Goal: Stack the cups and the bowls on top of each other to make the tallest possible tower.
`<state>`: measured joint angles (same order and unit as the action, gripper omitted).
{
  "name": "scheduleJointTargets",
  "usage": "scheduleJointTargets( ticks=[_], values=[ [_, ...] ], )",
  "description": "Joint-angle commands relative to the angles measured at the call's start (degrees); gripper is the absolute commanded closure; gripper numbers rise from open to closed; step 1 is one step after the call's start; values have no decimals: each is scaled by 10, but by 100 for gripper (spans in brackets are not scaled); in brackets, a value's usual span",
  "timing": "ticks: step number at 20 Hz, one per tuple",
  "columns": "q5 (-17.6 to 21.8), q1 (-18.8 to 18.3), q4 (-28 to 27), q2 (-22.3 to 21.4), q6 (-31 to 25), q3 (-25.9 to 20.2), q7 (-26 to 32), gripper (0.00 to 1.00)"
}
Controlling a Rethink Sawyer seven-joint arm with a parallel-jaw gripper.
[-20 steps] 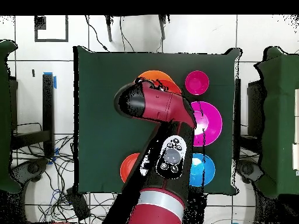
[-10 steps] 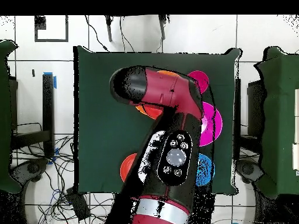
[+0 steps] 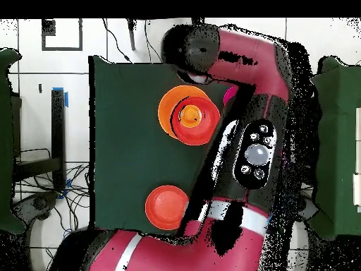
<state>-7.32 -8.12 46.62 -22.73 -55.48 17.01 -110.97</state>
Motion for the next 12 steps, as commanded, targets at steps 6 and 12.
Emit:
scheduleJointTargets(
  ticks=[6,12],
  values=[
    [-5,-38,-214,143,-134,-67,34,0],
    [-13,-38,-199,148,-131,-64,31,0]
  ],
)
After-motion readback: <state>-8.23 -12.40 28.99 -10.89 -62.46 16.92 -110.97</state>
